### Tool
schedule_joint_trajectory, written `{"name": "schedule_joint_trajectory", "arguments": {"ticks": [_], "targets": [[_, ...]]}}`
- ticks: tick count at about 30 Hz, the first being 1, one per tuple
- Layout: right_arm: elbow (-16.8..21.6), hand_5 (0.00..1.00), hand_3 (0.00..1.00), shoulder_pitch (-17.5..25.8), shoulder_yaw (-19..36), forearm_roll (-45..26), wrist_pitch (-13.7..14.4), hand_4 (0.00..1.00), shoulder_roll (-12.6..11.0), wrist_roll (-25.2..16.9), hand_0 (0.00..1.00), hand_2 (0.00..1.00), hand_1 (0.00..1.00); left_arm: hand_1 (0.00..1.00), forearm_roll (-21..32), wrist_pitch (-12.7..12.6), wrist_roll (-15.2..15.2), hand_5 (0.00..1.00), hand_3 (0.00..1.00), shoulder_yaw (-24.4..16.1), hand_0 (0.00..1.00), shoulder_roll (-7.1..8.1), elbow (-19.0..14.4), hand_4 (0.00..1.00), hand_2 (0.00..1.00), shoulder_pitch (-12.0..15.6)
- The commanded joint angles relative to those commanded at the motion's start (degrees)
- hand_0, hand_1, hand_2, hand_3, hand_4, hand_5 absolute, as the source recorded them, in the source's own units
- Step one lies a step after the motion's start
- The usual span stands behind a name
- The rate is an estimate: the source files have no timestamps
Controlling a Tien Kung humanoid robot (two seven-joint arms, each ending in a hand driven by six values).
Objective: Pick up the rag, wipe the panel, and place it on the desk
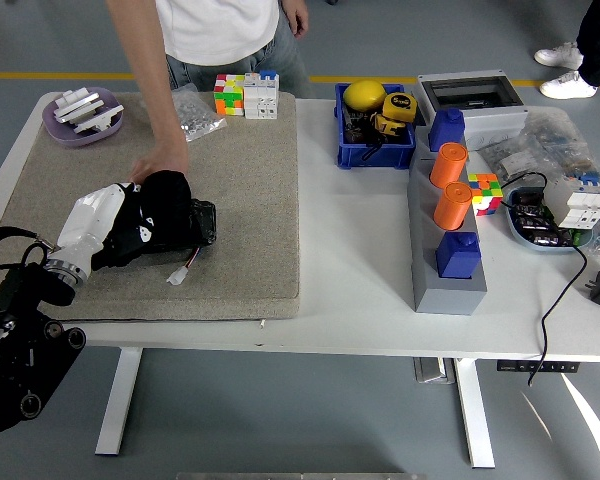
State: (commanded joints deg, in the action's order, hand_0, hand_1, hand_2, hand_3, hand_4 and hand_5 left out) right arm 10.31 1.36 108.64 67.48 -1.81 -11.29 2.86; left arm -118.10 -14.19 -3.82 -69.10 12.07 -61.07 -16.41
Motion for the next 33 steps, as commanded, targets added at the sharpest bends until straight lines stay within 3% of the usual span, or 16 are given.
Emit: {"name": "schedule_joint_trajectory", "arguments": {"ticks": [15, 33], "targets": [[0.0, 0.566, 0.613, 0.2, -0.4, -0.2, -0.1, 0.998, -0.3, 0.1, 0.771, 0.679, 0.628, 0.213, 0.3, 0.4, 1.3, 0.002, 0.397, 5.6, 0.261, -0.83, -3.2, 0.002, 0.533, -0.6], [0.0, 0.566, 0.613, 0.3, -0.5, -0.2, -0.2, 0.998, -0.2, 0.0, 0.771, 0.679, 0.627, 0.219, 0.2, 0.3, 1.1, 0.002, 0.399, 4.0, 0.262, -0.75, -1.9, 0.002, 0.529, 0.5]]}}
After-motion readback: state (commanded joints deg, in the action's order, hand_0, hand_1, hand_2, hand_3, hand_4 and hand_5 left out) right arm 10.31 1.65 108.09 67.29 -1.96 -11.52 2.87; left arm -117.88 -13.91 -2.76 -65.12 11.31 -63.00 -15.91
